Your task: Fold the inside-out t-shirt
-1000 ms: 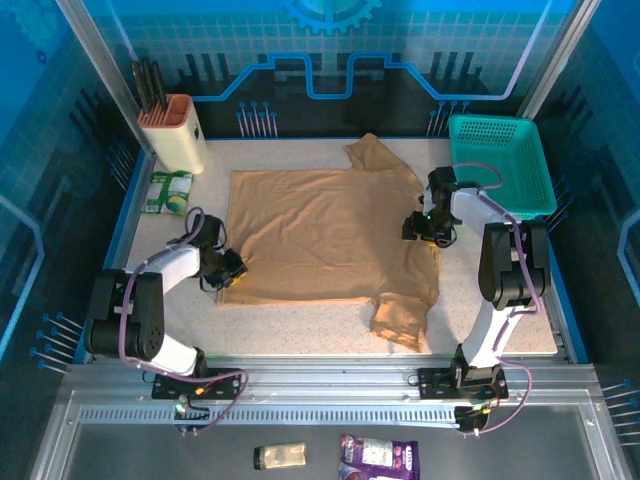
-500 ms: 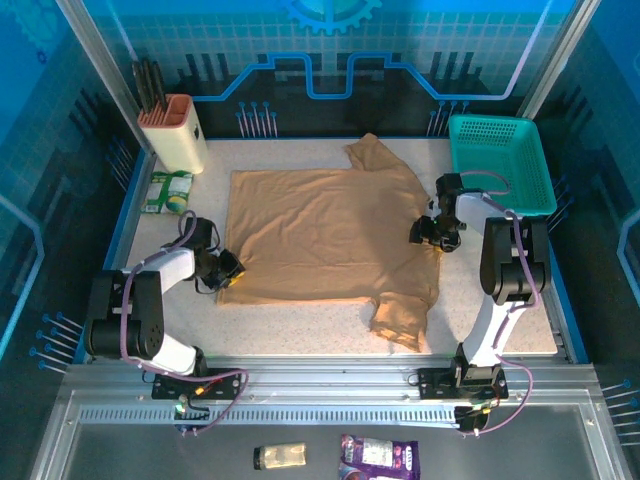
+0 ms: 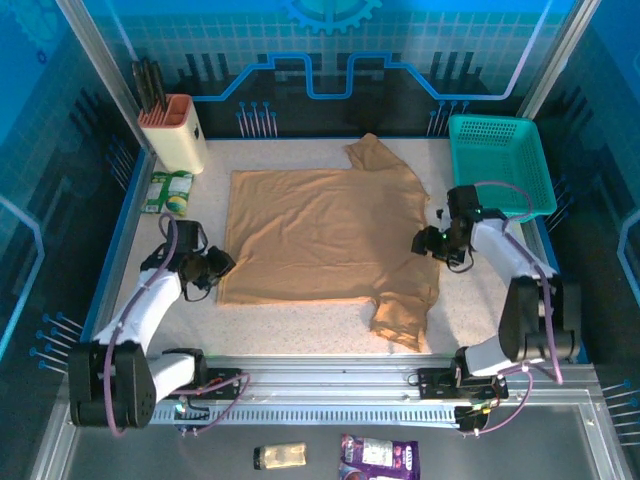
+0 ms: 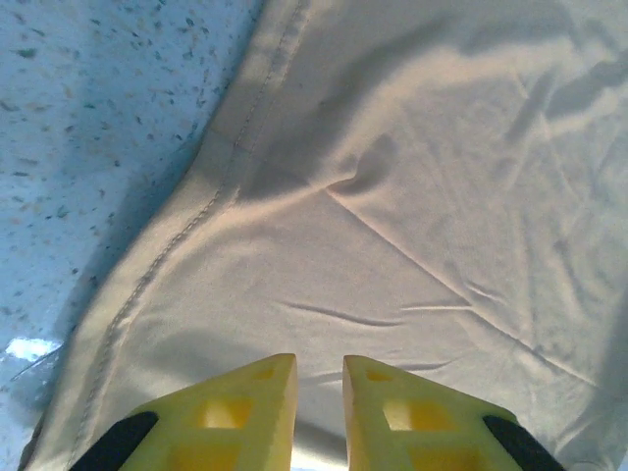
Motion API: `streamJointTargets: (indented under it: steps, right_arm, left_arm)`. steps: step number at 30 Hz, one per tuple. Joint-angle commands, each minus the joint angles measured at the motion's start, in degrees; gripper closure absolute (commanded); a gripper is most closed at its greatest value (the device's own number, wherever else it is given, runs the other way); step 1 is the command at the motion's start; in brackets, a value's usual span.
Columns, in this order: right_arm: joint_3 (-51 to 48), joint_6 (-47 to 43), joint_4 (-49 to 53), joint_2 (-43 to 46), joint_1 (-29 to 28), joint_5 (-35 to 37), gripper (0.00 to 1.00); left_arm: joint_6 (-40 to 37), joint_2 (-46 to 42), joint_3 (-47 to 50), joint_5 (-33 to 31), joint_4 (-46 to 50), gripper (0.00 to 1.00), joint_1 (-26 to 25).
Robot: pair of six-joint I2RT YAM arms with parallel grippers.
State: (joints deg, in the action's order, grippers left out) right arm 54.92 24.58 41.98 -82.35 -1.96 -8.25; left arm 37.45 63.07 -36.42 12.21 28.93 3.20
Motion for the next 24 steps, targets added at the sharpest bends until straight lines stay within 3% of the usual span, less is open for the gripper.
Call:
streamJointTargets:
  steps: [1,10,14,18,24]
  right_arm:
    - [-7.3,7.3,5.6,7.8,-2.6,-3.0,0.38]
    - [-19.3,28.4,14.8,25.9,-14.2,0.6,0.47]
    - [-22.9,39.4,16.9,30.6,-18.9,3.2,0.59]
    - [-27.6,49.3,14.0,30.6,-23.0,2.1,0.67]
    - [-28.8,58.5,13.5,25.7,-28.9,4.4,0.69]
  left_arm:
    - [1.6,-5.7,2.8,-2.7,6.4,0.78,0.4]
    - [3.7,-8.6,6.2,-0.7,5.2,0.78,0.4]
    - [3.3,-8.6,6.7,-1.1,4.8,0.78,0.4]
    - [4.0,-8.6,7.5,-1.0,3.6,0.78,0.4]
    - [5.1,-9.1,8.8,-0.4,2.9,0.78,0.5]
